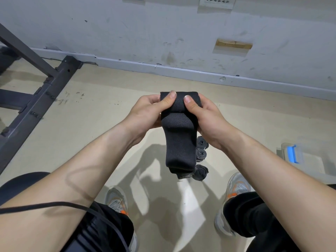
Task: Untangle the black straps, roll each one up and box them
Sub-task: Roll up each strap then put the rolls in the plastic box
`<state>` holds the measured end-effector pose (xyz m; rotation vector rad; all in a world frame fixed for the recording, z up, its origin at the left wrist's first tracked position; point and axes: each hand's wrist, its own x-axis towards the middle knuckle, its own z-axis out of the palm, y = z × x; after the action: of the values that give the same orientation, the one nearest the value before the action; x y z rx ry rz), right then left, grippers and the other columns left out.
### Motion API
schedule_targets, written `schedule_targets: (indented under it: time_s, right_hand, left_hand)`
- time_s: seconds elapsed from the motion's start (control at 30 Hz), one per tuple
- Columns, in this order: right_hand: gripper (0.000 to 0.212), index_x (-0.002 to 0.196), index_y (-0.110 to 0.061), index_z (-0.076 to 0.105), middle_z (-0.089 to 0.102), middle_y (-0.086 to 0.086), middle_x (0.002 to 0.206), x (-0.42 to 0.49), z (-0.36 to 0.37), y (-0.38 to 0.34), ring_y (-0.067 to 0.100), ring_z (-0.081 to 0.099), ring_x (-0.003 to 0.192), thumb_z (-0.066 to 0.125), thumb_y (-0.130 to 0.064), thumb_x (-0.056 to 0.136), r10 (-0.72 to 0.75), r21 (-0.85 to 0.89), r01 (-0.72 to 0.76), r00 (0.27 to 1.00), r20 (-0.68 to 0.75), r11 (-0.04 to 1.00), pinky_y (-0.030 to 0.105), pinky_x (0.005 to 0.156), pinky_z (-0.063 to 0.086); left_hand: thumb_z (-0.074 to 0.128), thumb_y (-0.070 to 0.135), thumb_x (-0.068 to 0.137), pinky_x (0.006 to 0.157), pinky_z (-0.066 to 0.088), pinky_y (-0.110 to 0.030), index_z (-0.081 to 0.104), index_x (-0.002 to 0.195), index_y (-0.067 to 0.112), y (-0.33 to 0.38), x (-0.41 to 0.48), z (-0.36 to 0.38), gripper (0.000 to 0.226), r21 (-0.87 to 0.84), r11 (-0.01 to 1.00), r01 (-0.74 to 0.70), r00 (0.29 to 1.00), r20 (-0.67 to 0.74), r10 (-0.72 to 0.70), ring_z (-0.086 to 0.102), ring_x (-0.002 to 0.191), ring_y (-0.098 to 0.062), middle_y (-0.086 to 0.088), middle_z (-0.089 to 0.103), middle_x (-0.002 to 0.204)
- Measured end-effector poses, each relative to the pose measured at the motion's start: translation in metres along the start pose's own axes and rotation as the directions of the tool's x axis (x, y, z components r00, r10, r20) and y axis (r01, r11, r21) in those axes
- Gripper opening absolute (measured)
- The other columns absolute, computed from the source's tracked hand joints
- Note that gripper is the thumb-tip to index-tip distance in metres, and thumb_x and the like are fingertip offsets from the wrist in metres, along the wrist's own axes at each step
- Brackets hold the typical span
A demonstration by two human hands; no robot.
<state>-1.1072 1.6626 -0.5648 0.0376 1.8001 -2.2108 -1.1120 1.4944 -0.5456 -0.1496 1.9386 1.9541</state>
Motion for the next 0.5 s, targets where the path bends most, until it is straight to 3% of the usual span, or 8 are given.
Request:
schedule_targets:
  time_s: [0.1,0.2,0.3,0.4,0.5]
  right_hand:
    - [0.037,0.129,0.003,0.052,0.071,0.012,0.107,-0.0013,0.0025,0.0037,0.021,0.071,0.096,0.058,-0.021,0.102,0.016,0.024,-0.015,0.998,-0.068,1.000,0.032,0.083,0.057]
    - [0.046,0.131,-0.004,0.056,0.071,0.015,0.122,-0.0036,0.0046,0.0047,0.028,0.070,0.112,0.065,-0.034,0.097,0.088,0.072,-0.082,0.993,-0.075,0.994,0.045,0.098,0.055]
    - [0.044,0.130,-0.017,0.064,0.073,0.003,0.122,-0.0042,0.0051,0.0039,0.022,0.068,0.117,0.055,-0.049,0.100,0.173,-0.019,-0.173,0.985,-0.024,0.985,0.051,0.107,0.047]
    - [0.047,0.124,-0.024,0.067,0.076,-0.002,0.116,-0.0030,0.0082,0.0006,0.020,0.070,0.113,0.044,-0.058,0.101,0.177,-0.061,-0.179,0.984,-0.029,0.982,0.052,0.106,0.049]
    - [0.043,0.116,-0.017,0.070,0.076,0.007,0.111,-0.0009,0.0087,-0.0029,0.023,0.073,0.104,0.043,-0.049,0.105,0.102,-0.014,-0.103,0.994,-0.030,0.995,0.045,0.097,0.055]
  left_hand:
    - [0.067,0.031,0.096,0.079,0.059,-0.035,0.071,0.115,0.006,-0.0005,0.0003,-0.0007,0.031,0.005,1.000,0.005,1.000,-0.017,-0.005,0.073,0.082,-0.020,-0.005,0.076,0.096]
    - [0.069,0.022,0.096,0.068,0.060,-0.030,0.067,0.120,0.002,0.0002,-0.0004,-0.0016,0.031,-0.022,1.000,-0.005,0.999,-0.039,0.004,0.074,0.080,-0.017,-0.005,0.077,0.094]
    - [0.069,0.016,0.095,0.068,0.059,-0.033,0.065,0.120,0.008,-0.0001,-0.0005,-0.0037,0.026,-0.034,0.999,-0.029,0.998,-0.058,0.027,0.074,0.081,-0.015,0.000,0.077,0.095]
    - [0.071,0.011,0.094,0.070,0.057,-0.037,0.060,0.117,0.016,-0.0031,0.0000,-0.0059,0.027,-0.009,0.998,-0.070,0.995,-0.073,0.069,0.071,0.085,-0.014,0.002,0.072,0.103]
    - [0.070,0.004,0.093,0.068,0.055,-0.037,0.058,0.116,0.017,-0.0060,-0.0002,-0.0052,0.028,0.016,0.991,-0.137,0.990,-0.042,0.137,0.067,0.084,-0.014,0.004,0.068,0.101]
